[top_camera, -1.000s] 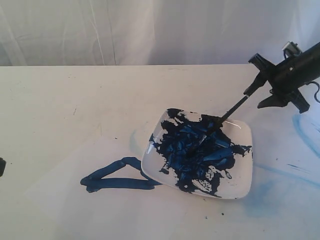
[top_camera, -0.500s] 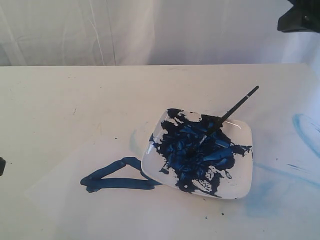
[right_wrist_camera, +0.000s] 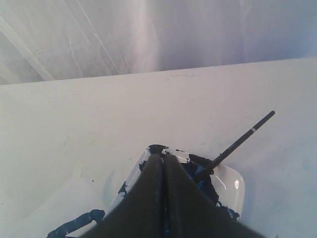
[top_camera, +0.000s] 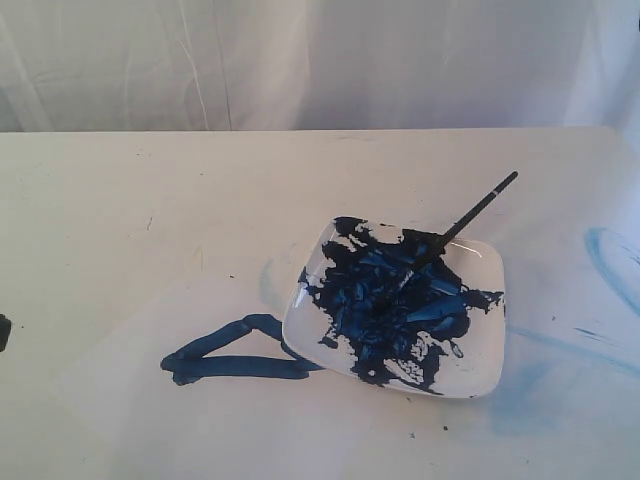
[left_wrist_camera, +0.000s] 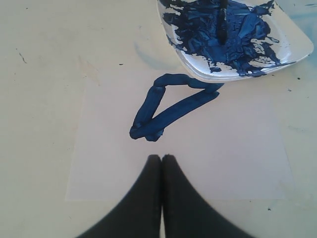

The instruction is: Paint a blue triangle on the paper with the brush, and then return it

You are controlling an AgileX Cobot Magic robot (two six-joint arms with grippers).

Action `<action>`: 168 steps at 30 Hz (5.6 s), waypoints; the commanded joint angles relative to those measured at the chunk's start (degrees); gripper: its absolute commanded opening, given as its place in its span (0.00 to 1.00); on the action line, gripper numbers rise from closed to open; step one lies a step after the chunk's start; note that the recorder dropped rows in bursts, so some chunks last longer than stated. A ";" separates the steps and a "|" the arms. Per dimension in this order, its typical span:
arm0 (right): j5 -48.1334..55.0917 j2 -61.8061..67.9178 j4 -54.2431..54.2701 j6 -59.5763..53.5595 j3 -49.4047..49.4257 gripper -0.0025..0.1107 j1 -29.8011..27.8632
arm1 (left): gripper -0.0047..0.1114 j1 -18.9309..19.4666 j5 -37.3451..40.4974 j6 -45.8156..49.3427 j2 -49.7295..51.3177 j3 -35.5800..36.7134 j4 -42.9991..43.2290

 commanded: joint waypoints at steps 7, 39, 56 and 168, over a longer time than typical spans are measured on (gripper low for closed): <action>0.09 -3.17 -0.31 -0.75 0.21 0.02 0.09 | 0.04 -0.17 0.38 0.01 -0.08 0.40 -0.88; -28.64 -43.82 -10.79 -0.61 41.04 0.02 -0.21 | 0.04 -0.17 0.27 0.01 -0.08 0.40 -0.88; -24.96 -52.29 -20.37 9.94 63.42 0.02 -0.21 | 0.04 -0.17 0.34 0.01 -0.18 0.40 -0.88; -25.18 -52.29 -29.22 15.87 63.42 0.02 -1.73 | 0.04 -1.10 -2.84 -0.79 -25.66 1.52 1.62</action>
